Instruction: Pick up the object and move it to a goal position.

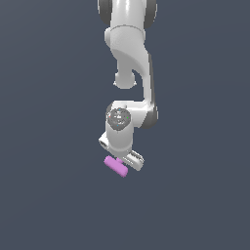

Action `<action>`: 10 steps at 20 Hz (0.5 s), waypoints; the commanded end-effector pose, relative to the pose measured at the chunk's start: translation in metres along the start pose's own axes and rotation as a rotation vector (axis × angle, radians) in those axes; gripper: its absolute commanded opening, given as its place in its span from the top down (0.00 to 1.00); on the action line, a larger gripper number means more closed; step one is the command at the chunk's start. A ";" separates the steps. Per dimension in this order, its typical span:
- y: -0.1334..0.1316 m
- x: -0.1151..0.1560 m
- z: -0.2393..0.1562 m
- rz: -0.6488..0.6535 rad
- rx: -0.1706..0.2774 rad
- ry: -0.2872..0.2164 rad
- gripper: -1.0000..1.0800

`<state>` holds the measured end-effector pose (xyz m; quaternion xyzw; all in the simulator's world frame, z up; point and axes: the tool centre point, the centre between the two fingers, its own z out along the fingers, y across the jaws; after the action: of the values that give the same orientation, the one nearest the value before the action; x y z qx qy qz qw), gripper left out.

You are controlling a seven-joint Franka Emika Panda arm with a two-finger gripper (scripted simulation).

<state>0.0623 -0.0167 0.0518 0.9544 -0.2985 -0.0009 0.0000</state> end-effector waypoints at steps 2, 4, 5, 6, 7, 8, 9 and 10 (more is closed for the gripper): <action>0.014 0.005 -0.025 0.001 0.001 0.001 1.00; 0.023 0.008 -0.042 0.001 0.001 0.001 1.00; 0.029 0.010 -0.052 0.001 0.001 0.001 1.00; 0.035 0.012 -0.063 0.001 0.001 0.001 1.00; 0.041 0.014 -0.073 0.001 0.002 0.001 1.00; 0.047 0.016 -0.084 0.001 0.002 0.001 1.00; 0.053 0.018 -0.095 0.001 0.002 0.001 1.00; 0.059 0.020 -0.106 0.001 0.002 0.001 1.00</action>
<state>0.0488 -0.0671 0.1409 0.9542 -0.2990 -0.0005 -0.0004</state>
